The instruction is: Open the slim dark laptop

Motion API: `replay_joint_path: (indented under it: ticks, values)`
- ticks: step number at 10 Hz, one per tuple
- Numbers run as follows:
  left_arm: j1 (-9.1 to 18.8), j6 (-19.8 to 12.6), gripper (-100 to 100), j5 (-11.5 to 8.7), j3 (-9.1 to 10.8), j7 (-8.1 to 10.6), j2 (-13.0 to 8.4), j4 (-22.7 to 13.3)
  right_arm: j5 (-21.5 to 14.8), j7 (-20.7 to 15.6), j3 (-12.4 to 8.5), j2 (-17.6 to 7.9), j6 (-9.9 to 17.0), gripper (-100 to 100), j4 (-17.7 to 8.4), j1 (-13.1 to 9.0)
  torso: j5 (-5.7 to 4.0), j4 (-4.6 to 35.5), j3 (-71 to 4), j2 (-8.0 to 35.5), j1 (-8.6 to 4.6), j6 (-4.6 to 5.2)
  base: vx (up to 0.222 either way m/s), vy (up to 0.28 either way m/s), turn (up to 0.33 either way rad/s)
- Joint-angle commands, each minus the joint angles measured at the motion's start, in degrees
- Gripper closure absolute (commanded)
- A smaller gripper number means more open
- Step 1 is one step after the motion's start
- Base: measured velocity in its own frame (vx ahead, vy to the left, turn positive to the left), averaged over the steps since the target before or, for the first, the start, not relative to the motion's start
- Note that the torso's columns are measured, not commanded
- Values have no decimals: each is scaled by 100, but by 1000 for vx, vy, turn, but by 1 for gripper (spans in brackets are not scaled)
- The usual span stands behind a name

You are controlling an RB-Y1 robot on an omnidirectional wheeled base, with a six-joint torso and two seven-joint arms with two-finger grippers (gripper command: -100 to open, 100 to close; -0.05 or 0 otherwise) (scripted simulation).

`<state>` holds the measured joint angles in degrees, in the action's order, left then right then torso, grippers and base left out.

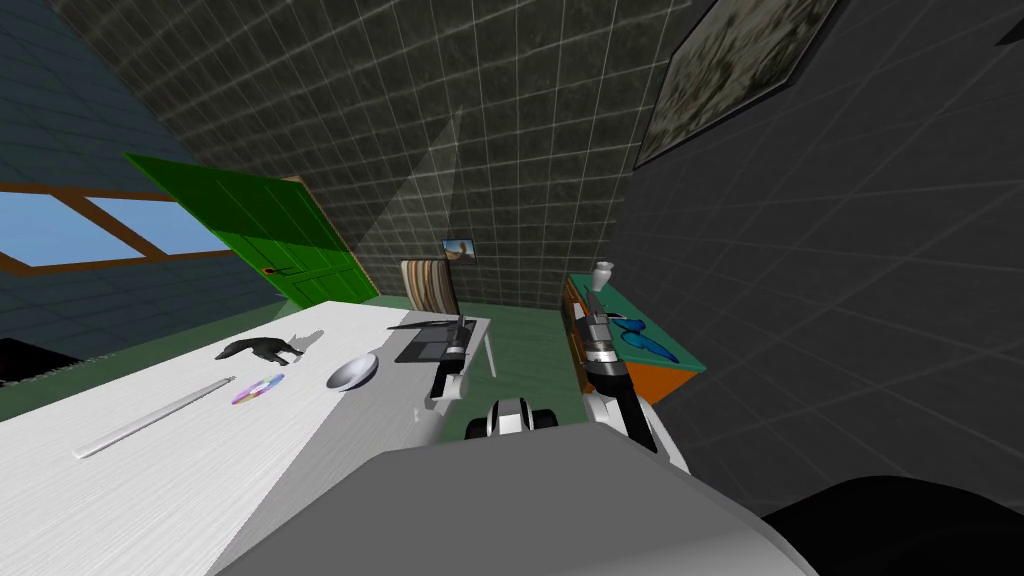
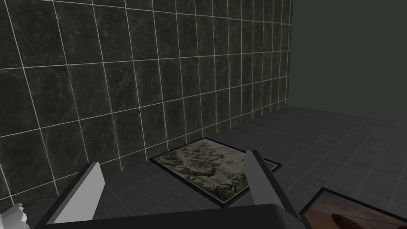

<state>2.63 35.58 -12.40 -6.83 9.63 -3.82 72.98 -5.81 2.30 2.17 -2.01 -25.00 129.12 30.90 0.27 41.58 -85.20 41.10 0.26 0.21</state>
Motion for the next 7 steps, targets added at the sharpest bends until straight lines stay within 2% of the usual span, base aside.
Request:
replay_joint_path:
  ticks: [1, 2, 4, 5, 6, 7]
  values:
    - [-215, 481, 100, 3, -30, 24, 4, -88, 0, 0, 0, 0, 0, 0, 0, 0, -2, 4, -5, -1, 4, -5, 34, 4, -6]
    - [-495, 668, 100, 17, -111, 88, -24, -153, 0, 0, -1, 0, 0, 0, 0, 1, -9, 26, 11, 29, 4, -12, 83, -18, -85]
    - [-569, 1097, 100, 17, -111, 88, -24, -153, 0, 0, 0, 0, 0, 0, 0, 0, -4, 17, 8, 16, 6, -8, 60, 1, -29]
    - [-861, 1283, 100, 31, -192, 152, -52, -217, 0, 0, -1, 0, 0, 0, 0, 1, -13, 41, 22, 49, 2, -15, 92, 5, -86]
    - [-516, 961, -100, 17, -117, 97, -25, -131, 0, 0, 0, 0, 0, 0, 0, 0, -11, 37, 29, 50, -2, -13, 8, -1, 38]
    - [-516, 961, -100, 17, -117, 97, -25, -131, 0, 0, -1, 0, 0, 0, 0, 0, -20, 57, 43, 85, -9, -16, -52, -6, 44]
